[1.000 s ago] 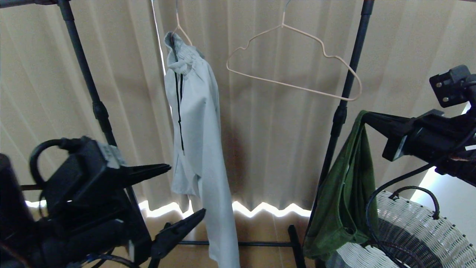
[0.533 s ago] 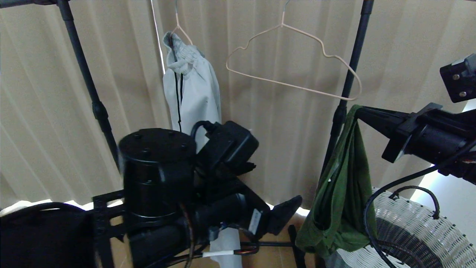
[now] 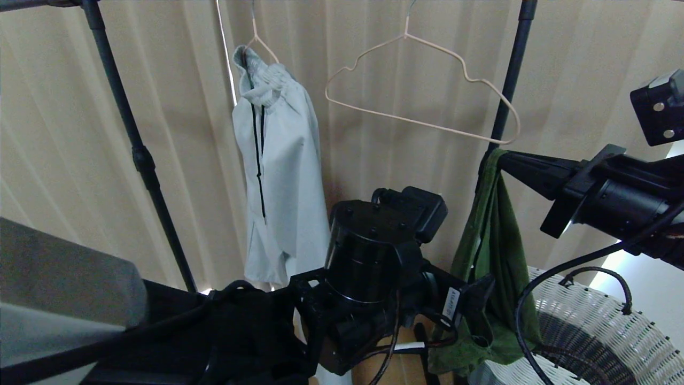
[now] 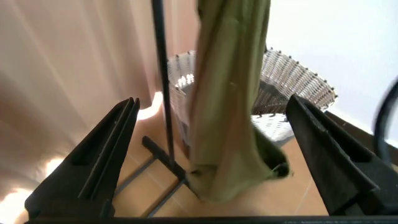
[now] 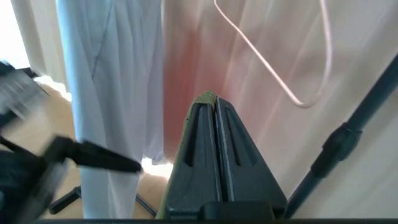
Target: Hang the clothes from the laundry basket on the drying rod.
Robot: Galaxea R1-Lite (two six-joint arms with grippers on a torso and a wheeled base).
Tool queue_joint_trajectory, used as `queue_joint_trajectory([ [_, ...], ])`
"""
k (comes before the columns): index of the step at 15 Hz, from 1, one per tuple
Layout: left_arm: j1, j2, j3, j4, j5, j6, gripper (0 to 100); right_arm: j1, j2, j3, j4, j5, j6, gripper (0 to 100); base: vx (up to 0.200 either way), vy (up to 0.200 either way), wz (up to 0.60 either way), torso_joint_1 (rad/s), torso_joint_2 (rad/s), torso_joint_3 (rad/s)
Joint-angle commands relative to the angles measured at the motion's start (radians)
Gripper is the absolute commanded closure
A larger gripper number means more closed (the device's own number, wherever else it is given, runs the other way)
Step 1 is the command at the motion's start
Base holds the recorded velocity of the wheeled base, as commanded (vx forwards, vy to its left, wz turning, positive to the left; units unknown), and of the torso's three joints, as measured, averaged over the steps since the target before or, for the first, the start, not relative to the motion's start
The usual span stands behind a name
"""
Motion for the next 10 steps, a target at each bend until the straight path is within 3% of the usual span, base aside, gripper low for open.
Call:
queue_joint_trajectory([
  [1,-0.002,0.025,-0.009,0.000,0.008,0.001,0,0.004,0.000,-0.001,0.000,0.001,-0.001,100,0.000,0.000,0.00,0.000,0.00,0.000],
  [4,0.015,0.061,-0.031,0.000,0.120,0.001,0,0.018,-0.007,0.004,0.000,-0.001,-0.001,100,0.000,0.000,0.00,0.000,0.00,0.000],
  [10,0.026,0.072,-0.003,0.002,0.128,0.002,0,0.018,-0.023,-0.002,0.000,-0.002,-0.001,100,0.000,0.000,0.00,0.000,0.00,0.000],
])
